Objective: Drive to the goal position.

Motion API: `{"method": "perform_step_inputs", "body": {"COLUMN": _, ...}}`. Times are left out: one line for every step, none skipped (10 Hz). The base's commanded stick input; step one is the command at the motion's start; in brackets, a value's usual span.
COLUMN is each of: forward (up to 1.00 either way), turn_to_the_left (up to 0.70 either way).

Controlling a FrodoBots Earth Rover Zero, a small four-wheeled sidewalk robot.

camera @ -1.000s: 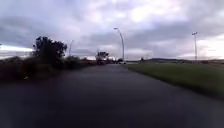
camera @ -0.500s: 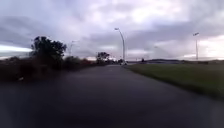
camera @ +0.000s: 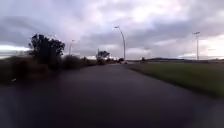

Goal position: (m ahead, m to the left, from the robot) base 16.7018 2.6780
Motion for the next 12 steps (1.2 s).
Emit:
{"method": "perform_step_inputs", "body": {"forward": 0.7, "turn_to_the_left": 0.0}}
{"method": "perform_step_inputs", "body": {"forward": 0.7, "turn_to_the_left": 0.0}}
{"method": "perform_step_inputs", "body": {"forward": 0.7, "turn_to_the_left": 0.0}}
{"method": "perform_step_inputs", "body": {"forward": 0.7, "turn_to_the_left": 0.0}}
{"method": "perform_step_inputs", "body": {"forward": 0.7, "turn_to_the_left": 0.0}}
{"method": "perform_step_inputs", "body": {"forward": 0.7, "turn_to_the_left": 0.0}}
{"method": "perform_step_inputs", "body": {"forward": 0.7, "turn_to_the_left": 0.0}}
{"method": "perform_step_inputs", "body": {"forward": 0.7, "turn_to_the_left": 0.0}}
{"method": "perform_step_inputs", "body": {"forward": 0.7, "turn_to_the_left": 0.0}}
{"method": "perform_step_inputs", "body": {"forward": 0.7, "turn_to_the_left": 0.0}}
{"method": "perform_step_inputs", "body": {"forward": 0.7, "turn_to_the_left": 0.0}}
{"method": "perform_step_inputs", "body": {"forward": 0.7, "turn_to_the_left": 0.0}}
